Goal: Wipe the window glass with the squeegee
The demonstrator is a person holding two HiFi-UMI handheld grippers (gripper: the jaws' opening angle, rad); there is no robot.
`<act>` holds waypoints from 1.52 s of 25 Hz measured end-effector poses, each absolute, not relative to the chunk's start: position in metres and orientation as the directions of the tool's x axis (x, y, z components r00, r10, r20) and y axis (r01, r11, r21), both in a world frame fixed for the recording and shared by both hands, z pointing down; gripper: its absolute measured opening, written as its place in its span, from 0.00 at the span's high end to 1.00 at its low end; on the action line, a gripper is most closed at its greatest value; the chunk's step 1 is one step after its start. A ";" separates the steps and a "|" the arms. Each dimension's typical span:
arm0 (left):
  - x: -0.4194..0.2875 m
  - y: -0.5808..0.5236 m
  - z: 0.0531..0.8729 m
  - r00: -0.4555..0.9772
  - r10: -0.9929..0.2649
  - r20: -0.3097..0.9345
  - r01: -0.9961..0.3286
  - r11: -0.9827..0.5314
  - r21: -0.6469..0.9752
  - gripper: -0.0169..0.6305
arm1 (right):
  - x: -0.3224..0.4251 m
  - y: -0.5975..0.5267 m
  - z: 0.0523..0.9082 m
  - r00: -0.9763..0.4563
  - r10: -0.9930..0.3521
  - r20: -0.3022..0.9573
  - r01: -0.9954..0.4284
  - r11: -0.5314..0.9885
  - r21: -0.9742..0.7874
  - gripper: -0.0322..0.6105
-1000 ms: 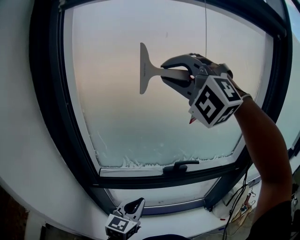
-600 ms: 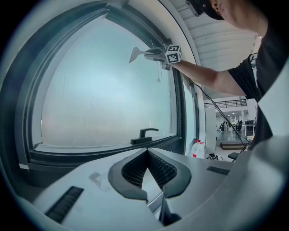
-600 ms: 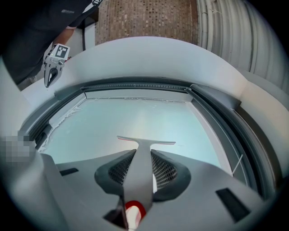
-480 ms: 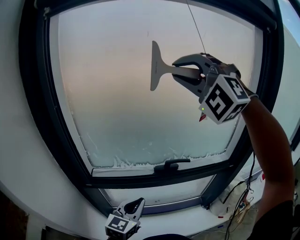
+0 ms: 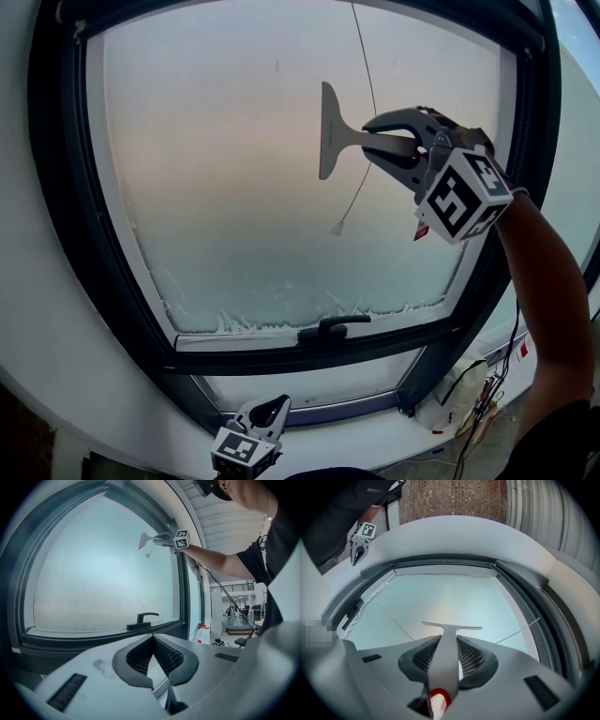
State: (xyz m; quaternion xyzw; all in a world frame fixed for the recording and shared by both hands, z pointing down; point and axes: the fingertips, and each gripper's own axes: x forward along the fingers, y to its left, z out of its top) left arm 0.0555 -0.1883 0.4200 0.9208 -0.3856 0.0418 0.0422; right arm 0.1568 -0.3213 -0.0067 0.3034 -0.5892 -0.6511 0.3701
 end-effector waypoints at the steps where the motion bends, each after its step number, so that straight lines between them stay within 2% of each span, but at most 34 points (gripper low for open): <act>1: 0.056 -0.188 0.420 0.699 -0.707 0.109 -0.714 -0.699 0.046 0.97 | 0.158 -0.321 -0.007 -0.540 -0.840 0.040 0.129 -0.035 0.991 0.81; 19: 0.064 -0.186 0.428 0.668 -0.737 0.100 -0.744 -0.663 0.084 0.97 | 0.158 -0.320 -0.006 -0.518 -0.855 0.010 0.133 -0.070 0.989 0.81; 26: 0.075 -0.176 0.440 0.636 -0.763 0.121 -0.772 -0.628 0.098 0.97 | 0.157 -0.309 0.038 -0.549 -0.835 0.037 0.211 -0.096 0.973 0.81; 38: 0.076 -0.140 0.465 0.541 -0.812 0.219 -0.839 -0.538 0.078 0.97 | 0.178 -0.290 0.151 -0.608 -0.794 -0.010 0.033 -0.037 0.999 0.81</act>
